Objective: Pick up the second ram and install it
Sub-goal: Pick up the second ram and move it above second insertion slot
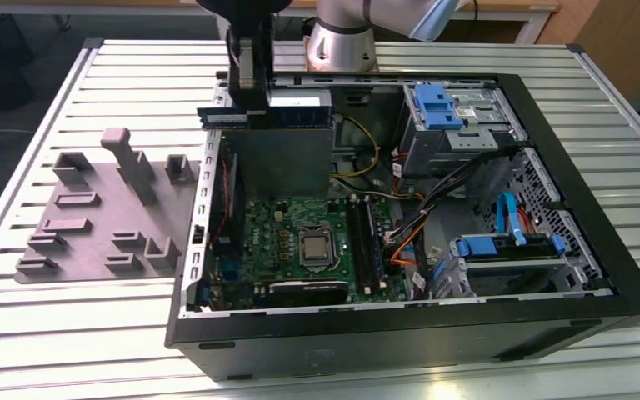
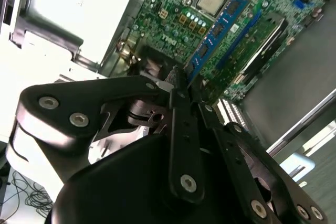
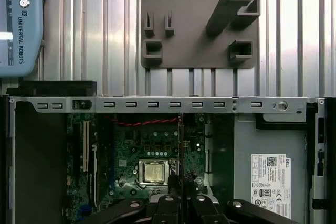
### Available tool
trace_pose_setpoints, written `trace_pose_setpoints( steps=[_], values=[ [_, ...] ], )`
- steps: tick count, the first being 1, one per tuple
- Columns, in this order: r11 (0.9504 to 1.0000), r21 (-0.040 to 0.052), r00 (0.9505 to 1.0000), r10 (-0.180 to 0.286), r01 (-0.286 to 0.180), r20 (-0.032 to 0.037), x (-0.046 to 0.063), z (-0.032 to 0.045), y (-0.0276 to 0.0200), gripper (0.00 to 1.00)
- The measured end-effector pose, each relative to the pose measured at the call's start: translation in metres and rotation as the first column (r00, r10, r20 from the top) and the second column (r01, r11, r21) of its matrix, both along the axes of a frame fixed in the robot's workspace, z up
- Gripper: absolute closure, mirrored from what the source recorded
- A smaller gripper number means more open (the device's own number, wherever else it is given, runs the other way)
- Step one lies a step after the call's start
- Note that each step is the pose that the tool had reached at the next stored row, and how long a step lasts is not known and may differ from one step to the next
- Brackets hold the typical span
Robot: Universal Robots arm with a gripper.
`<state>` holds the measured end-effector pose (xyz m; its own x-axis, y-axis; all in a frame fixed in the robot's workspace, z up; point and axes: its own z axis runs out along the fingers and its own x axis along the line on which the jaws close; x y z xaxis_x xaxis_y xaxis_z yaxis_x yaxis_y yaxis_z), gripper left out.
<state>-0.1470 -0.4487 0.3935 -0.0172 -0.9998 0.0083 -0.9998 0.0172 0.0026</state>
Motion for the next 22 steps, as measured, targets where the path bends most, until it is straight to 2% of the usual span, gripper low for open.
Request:
trace_pose_setpoints(
  steps=[5, 7, 22],
  values=[
    [1.0, -0.0001, 1.0, 0.0, 0.0, 0.0, 0.012, 0.0, 0.0, 0.86],
    [1.0, -0.0001, 1.0, 0.0, 0.0, 0.0, 0.028, 0.0, 0.0, 0.86],
    [1.0, 0.0, 1.0, 0.0, 0.0, -0.0001, 0.061, 0.0, 0.0001, 0.86]
  ],
)
